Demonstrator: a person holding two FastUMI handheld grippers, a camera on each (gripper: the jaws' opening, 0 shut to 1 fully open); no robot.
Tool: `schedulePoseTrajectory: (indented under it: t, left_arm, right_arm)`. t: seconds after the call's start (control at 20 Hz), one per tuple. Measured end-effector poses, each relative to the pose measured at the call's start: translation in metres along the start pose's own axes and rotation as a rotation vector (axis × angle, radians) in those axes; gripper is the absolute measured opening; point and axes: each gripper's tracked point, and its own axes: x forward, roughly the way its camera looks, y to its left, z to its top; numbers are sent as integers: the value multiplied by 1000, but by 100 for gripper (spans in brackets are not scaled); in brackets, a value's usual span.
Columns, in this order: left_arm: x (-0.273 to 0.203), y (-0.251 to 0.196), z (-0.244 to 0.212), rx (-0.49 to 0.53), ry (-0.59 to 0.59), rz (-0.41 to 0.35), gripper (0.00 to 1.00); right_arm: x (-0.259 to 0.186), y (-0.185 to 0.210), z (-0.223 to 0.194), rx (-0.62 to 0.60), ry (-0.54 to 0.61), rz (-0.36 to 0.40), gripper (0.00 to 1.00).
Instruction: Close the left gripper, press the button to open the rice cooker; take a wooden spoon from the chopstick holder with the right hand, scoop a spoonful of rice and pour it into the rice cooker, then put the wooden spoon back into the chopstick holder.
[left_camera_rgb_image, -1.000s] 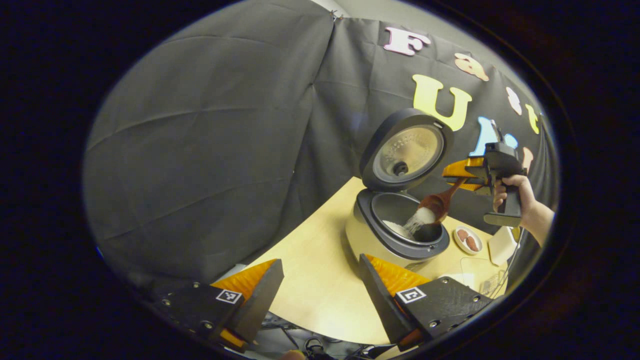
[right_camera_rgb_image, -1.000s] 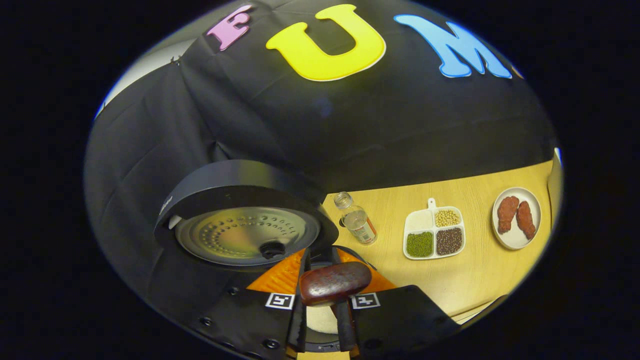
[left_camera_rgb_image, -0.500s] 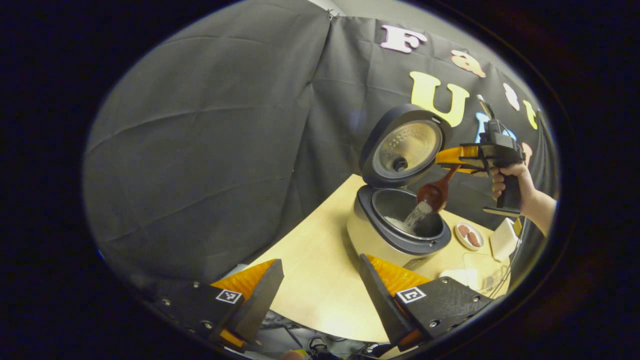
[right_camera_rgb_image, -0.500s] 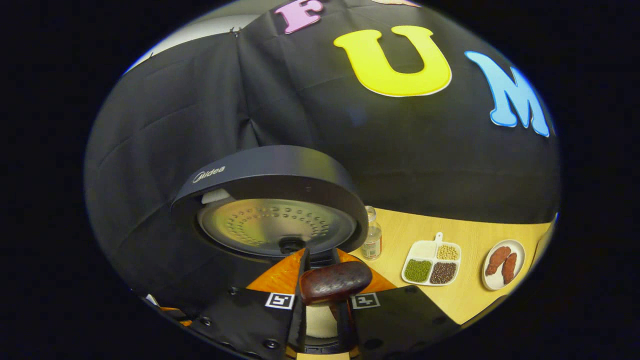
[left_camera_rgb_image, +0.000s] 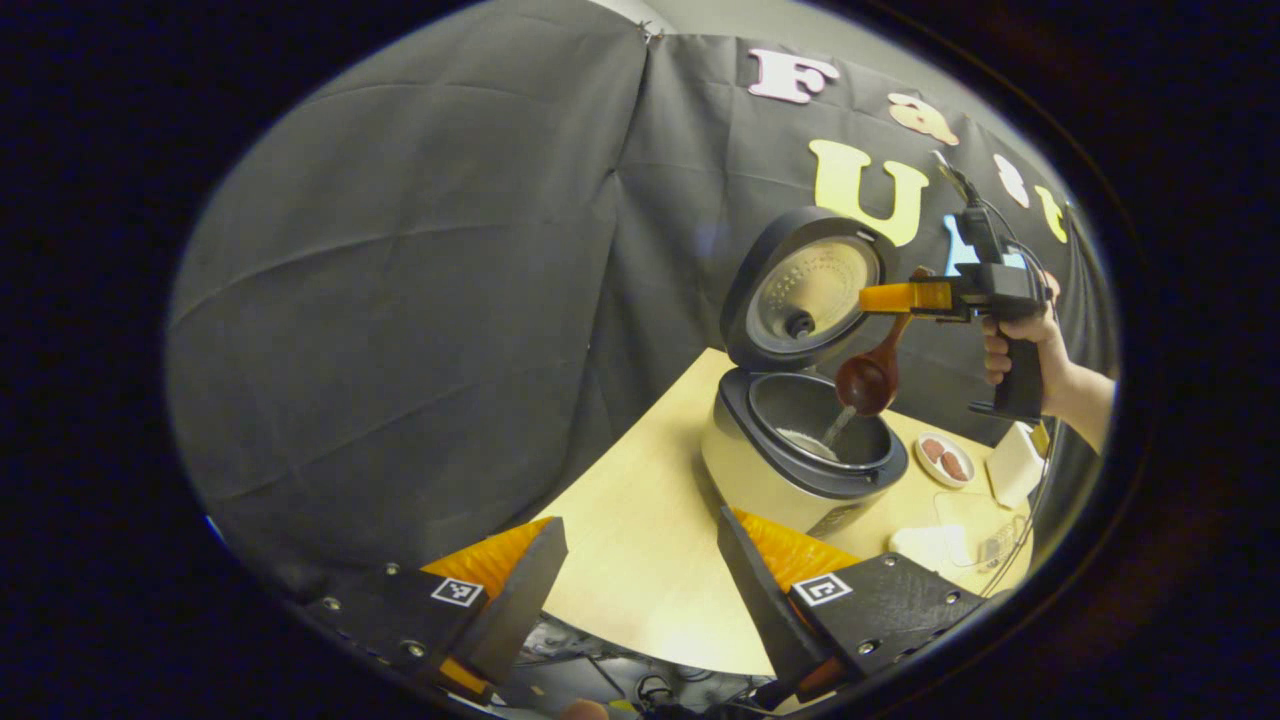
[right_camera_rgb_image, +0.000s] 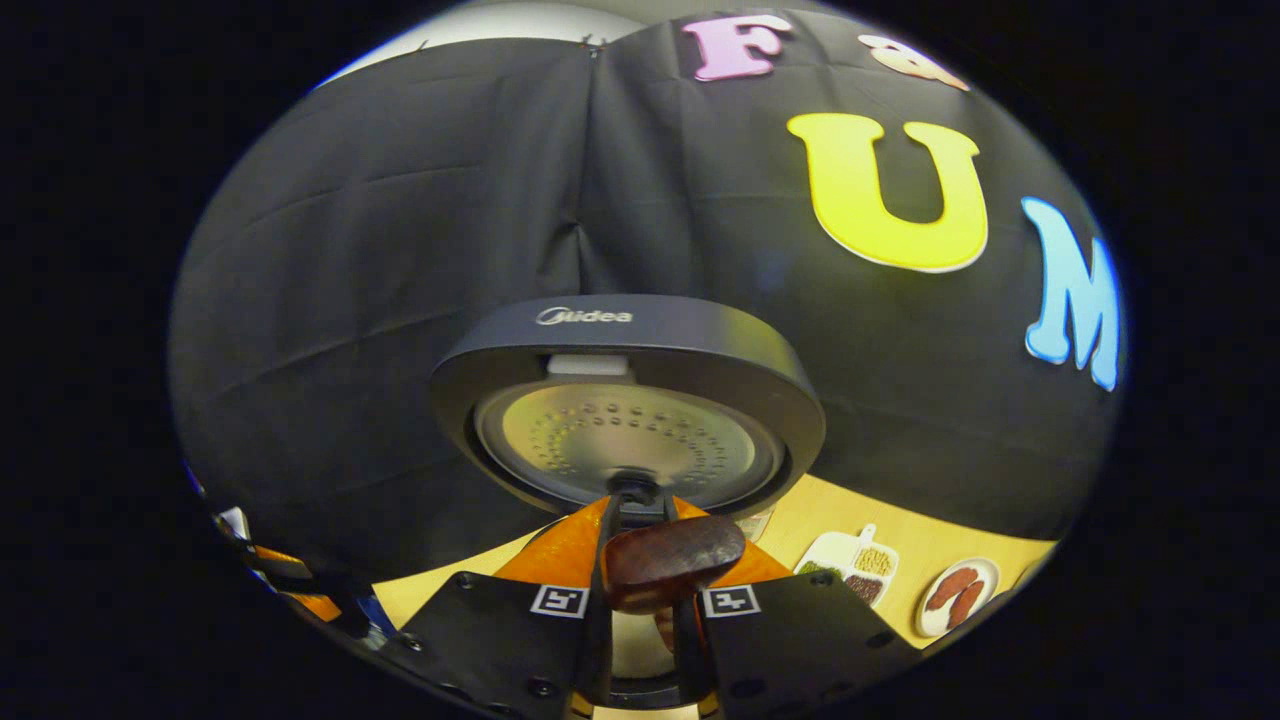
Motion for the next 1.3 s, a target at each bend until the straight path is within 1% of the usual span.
schedulePoseTrajectory:
  t: [0.15,0.2,0.25,0.45,0.55,0.7,0.85,1.0,1.15,1.2,1.3]
  left_arm:
    - [-9,-1,3,5,-12,5,95]
    - [-12,-1,2,3,-12,7,95]
    - [-13,-3,1,2,-12,7,95]
    - [-24,-13,-7,9,-3,-6,96]
    - [-23,-19,-9,42,4,-16,96]
    - [-24,-36,-5,104,1,-51,96]
    - [-20,-68,7,137,-20,-116,95]
    - [-10,-99,16,189,-26,-158,96]
    - [-6,-149,23,192,-28,-217,96]
    - [-6,-164,22,194,-27,-232,96]
    - [-11,-199,25,194,-28,-253,96]
  right_arm:
    - [0,9,-7,-133,15,9,27]
    - [-3,13,-10,-159,11,12,24]
    - [-5,18,-12,-174,3,19,27]
    - [-16,29,-4,-198,-34,31,27]
    - [-30,30,4,-177,-66,18,27]
    - [-55,23,24,-56,-118,14,27]
    - [-93,-9,44,46,-169,-25,27]
    - [-138,-55,49,131,-204,-87,27]
    - [-191,-113,39,221,-232,-174,27]
    - [-208,-131,35,249,-240,-196,24]
    - [-241,-170,15,319,-239,-239,24]
